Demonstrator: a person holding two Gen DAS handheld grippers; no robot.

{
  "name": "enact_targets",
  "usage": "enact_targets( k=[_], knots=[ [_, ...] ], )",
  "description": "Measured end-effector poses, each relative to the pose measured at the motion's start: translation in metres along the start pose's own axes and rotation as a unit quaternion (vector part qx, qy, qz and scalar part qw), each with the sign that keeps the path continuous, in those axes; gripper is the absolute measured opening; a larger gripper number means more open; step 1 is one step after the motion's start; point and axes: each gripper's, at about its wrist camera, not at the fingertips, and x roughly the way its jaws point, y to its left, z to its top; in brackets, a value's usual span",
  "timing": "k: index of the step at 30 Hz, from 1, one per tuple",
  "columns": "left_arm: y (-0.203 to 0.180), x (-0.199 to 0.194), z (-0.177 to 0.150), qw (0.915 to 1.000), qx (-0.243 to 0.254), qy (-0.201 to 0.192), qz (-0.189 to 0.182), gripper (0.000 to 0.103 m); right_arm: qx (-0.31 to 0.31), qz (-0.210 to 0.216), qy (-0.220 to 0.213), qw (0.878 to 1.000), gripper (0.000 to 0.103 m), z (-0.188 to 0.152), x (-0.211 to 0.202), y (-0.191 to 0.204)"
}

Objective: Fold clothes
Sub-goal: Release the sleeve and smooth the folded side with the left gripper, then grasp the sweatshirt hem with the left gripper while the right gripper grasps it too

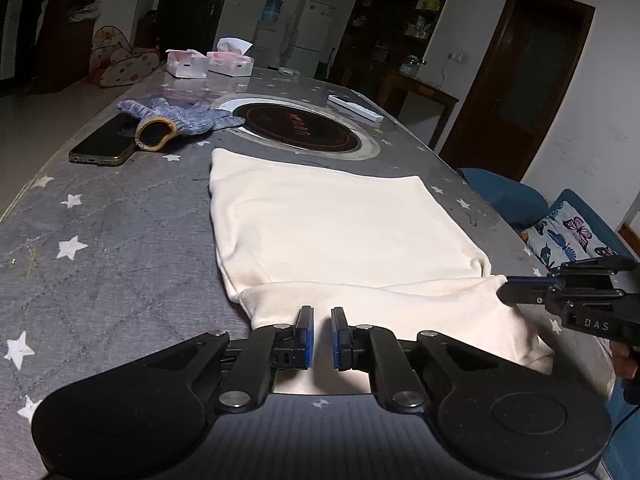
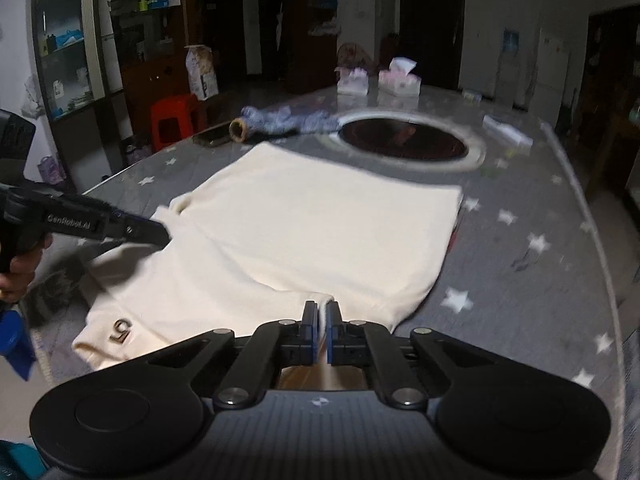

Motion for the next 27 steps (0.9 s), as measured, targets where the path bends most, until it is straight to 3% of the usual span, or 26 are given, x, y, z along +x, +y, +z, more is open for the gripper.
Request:
enact_targets(
  k=[7, 15, 18, 24, 27],
  knots=[
    [-0.008, -0.010, 0.002, 0.9997, 0.022, -0.009, 0.008, 0.013, 0.005, -0.006, 0.022, 1.000, 0.009, -0.001, 0.009, -0.004],
    [-0.037, -0.023, -0.006, 0.9970, 0.070, -0.004, -0.033, 0.014, -0.009, 0.031, -0.001, 0.999, 0.011, 0.001, -0.011, 0.008],
    [-0.048, -0.027, -0.014, 0.9945, 0.094, 0.006, -0.045, 0.020, -0.028, 0.054, 0.002, 0.998, 0.011, -0.002, -0.012, 0.018],
    [-0.059, -0.047, -0.029, 0.9884, 0.140, 0.017, -0.055, 0.030, -0.067, 0.059, 0.033, 0.995, 0.011, -0.018, -0.002, 0.031],
    [-0.062, -0.063, -0.038, 0.9827, 0.176, 0.019, -0.054, 0.041, -0.076, 0.060, 0.031, 0.995, 0.011, -0.018, -0.009, 0.032]
  ],
)
